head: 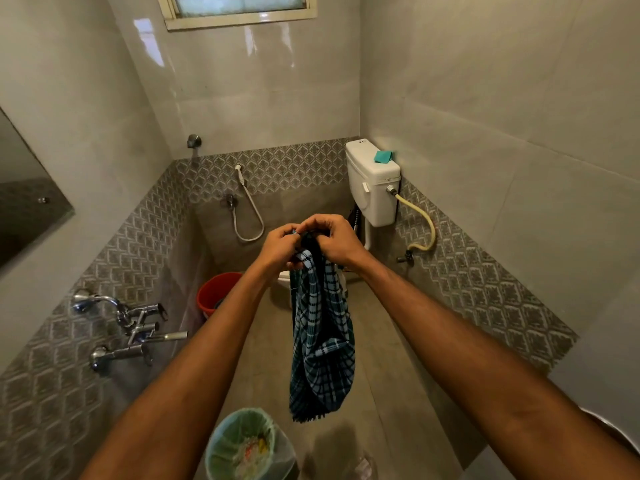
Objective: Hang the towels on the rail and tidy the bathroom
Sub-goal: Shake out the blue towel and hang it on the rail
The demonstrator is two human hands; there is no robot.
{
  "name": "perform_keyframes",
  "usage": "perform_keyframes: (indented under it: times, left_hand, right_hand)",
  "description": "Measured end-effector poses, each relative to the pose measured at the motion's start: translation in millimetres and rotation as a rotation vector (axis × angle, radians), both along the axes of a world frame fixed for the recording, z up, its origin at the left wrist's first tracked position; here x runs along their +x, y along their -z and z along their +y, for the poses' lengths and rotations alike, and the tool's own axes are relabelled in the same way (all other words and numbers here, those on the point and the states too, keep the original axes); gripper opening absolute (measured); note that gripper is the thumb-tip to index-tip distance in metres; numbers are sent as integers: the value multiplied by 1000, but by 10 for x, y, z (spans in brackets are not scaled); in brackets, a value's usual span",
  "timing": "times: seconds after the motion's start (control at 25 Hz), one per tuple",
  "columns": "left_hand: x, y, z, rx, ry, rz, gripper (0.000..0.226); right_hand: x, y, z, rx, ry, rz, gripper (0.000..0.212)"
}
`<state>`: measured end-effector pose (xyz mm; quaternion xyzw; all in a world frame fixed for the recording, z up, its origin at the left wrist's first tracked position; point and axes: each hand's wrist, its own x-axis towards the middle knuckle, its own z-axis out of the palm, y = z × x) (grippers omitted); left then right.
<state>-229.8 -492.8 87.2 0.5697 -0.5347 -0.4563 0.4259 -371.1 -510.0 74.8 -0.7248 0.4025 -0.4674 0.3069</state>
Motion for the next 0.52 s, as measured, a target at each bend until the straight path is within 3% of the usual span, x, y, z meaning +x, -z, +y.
perform_keyframes:
  times: [0.2,0.32,0.44,0.52]
  left_hand:
    - [44,59,10,128,-71,167,17]
    - [-25,26,21,124,-121,229,18]
    - [-49,-17,14,124,-289,411,18]
    - [-48,-31,15,93,-356,474,18]
  right_hand:
    - [-43,-2,4,106,-101,-9,57]
    - [-13,5,52,28,-47,-4,60]
    - [-88,78,93,-179,121,211,65]
    - [-176,239,187,-156,244,393,66]
